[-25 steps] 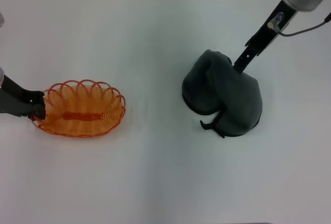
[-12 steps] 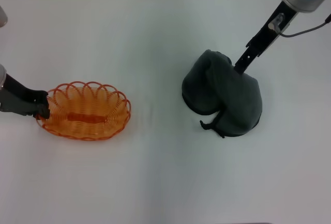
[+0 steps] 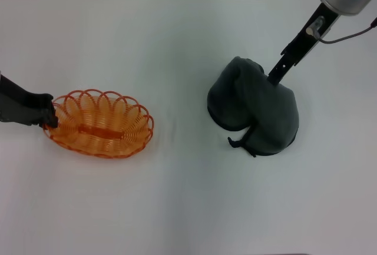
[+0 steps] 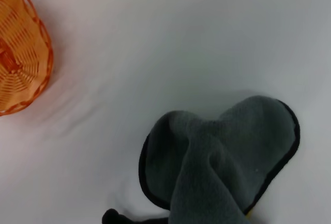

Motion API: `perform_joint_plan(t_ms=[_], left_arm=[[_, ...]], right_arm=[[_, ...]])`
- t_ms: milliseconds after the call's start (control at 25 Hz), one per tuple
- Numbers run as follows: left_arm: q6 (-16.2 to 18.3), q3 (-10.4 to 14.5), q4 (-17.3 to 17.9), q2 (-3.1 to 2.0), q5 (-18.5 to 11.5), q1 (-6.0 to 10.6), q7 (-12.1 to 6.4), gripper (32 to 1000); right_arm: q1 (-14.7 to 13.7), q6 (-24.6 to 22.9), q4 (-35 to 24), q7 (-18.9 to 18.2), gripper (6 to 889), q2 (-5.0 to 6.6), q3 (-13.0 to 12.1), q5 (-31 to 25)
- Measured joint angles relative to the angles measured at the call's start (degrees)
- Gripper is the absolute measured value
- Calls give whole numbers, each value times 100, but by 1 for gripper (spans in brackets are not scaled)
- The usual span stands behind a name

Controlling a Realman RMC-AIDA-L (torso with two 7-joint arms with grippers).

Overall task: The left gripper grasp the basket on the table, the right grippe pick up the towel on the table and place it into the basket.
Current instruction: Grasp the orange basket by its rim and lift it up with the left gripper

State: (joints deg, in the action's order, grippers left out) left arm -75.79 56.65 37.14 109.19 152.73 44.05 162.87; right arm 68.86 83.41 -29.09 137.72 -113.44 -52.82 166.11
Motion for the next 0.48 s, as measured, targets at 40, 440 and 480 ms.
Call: perform_joint_plan(t_ms=[40, 440, 480], left_arm=[[-32, -77, 17, -5, -2, 4, -10, 114], [-231, -428, 113, -79, -220, 10, -10, 111], [-244, -430, 113, -86, -263, 8, -4, 111]], right_arm=[[-2, 0, 0, 0, 849, -1, 0, 0], [-4, 0, 0, 0, 849, -2, 0, 0], [-5, 0, 0, 0, 849, -2, 0, 0]])
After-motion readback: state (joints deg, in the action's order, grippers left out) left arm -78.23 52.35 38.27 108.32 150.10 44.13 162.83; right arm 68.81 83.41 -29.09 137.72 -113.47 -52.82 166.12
